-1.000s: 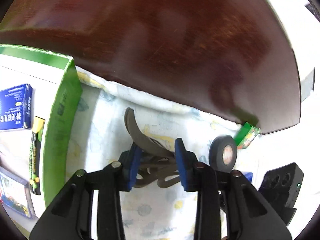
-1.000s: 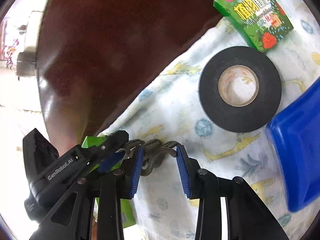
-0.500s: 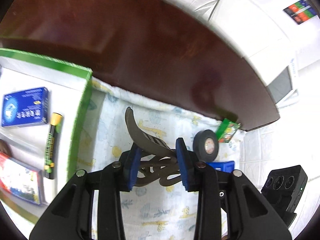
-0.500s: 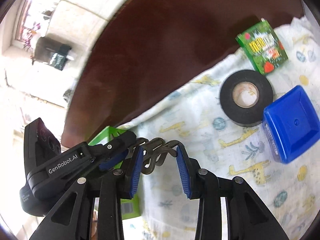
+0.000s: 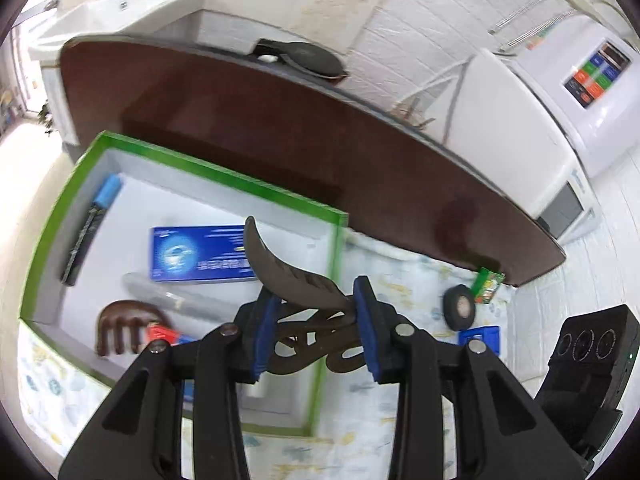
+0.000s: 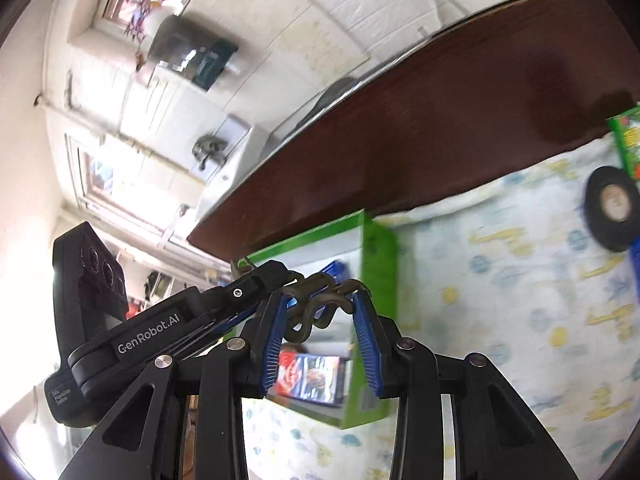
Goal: Organize rigid objects
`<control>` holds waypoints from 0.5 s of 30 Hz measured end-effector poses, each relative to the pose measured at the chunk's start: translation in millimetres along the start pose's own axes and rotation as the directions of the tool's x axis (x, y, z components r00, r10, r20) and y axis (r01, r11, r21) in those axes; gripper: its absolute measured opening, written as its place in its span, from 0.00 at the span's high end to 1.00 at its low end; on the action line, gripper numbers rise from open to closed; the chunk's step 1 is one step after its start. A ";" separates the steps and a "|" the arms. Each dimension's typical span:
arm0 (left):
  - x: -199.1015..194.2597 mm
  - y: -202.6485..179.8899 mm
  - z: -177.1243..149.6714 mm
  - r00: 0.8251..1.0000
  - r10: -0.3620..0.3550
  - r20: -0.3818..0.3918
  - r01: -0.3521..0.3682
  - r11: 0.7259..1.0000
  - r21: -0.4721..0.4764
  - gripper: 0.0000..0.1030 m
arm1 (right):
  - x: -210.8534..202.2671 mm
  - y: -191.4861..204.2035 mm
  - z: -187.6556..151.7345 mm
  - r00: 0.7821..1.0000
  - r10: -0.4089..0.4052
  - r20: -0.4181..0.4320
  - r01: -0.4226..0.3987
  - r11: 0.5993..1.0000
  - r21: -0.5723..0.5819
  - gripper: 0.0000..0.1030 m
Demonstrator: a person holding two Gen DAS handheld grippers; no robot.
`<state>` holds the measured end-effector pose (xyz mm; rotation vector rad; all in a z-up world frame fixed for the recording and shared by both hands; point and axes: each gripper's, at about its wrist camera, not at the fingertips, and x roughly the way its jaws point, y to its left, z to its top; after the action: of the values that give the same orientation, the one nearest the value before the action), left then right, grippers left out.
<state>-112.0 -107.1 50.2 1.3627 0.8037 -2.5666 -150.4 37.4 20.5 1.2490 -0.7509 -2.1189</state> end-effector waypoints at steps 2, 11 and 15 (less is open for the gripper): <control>-2.1 21.5 -1.1 1.000 0.023 -0.001 -0.023 1.000 -0.019 0.66 | 22.0 10.1 -7.2 0.999 0.002 -0.037 -0.003 1.000 -0.010 0.64; 16.0 94.8 -18.1 0.997 0.068 -0.046 -0.072 0.993 -0.092 0.63 | 99.8 28.9 -43.6 0.976 -0.105 -0.189 0.094 0.993 -0.067 0.63; 11.5 109.4 -13.4 0.996 0.060 -0.070 -0.069 0.988 -0.137 0.55 | 102.0 36.7 -44.9 0.971 -0.180 -0.155 0.159 0.978 -0.137 0.64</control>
<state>-70.9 -191.8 -8.3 1.4133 0.9146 -2.3794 -145.0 -67.8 -31.1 1.4458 -0.4472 -2.1250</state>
